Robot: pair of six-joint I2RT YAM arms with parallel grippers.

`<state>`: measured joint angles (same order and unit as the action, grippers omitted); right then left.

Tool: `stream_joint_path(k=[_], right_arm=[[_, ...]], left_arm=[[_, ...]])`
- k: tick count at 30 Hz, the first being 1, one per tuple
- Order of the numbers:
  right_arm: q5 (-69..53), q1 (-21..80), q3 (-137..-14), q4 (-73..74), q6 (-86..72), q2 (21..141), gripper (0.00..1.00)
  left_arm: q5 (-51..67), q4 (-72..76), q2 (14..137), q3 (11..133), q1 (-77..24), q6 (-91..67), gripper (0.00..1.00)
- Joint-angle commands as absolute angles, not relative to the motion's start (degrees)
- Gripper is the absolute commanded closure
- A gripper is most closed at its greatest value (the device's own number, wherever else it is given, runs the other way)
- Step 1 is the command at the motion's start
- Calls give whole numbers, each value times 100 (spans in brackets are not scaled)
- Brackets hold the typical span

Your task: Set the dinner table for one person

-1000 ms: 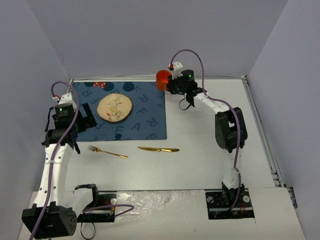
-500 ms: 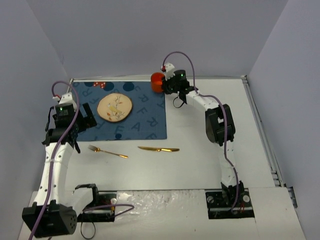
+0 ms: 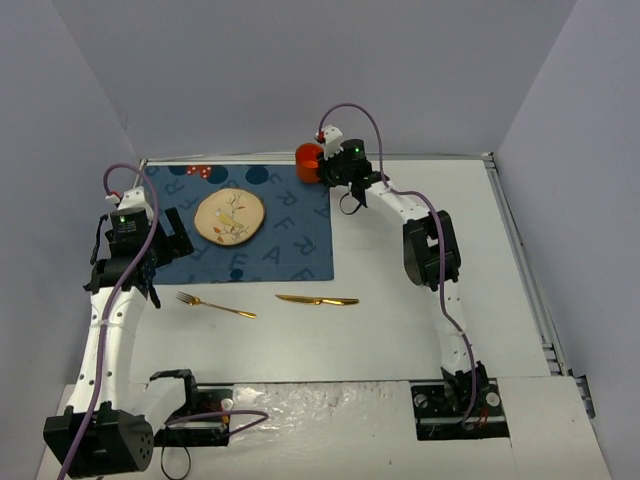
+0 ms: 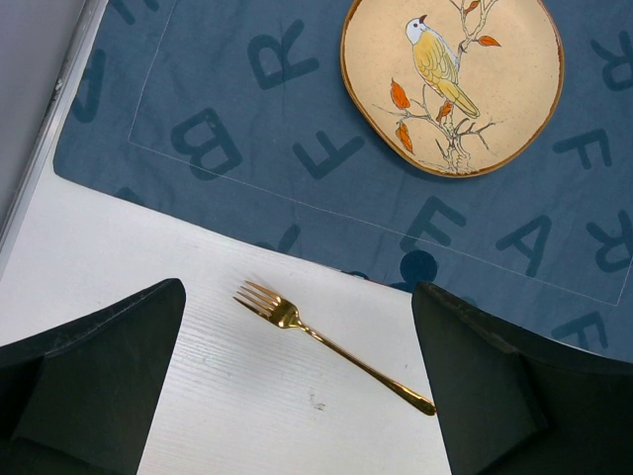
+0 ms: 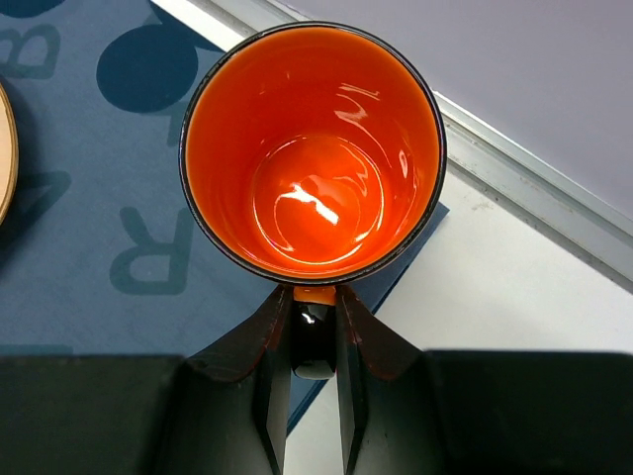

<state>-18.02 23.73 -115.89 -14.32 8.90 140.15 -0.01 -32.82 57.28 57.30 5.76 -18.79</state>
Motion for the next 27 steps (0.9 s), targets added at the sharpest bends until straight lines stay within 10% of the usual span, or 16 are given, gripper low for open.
stream_joint_path(k=[1, 21, 27], right_arm=[[-1748, 2430, -12094, -2105, 905, 13848, 100], [-1477, 2435, -12200, -2101, 826, 14133, 100], [-1410, 2431, -11811, -2162, 821, 13797, 55]], left_arm=[[0, -3094, 5730, 5810, 624, -1934, 3], [0, -3099, 5713, 5810, 624, -1934, 3], [0, -3094, 5713, 5801, 624, -1934, 3]])
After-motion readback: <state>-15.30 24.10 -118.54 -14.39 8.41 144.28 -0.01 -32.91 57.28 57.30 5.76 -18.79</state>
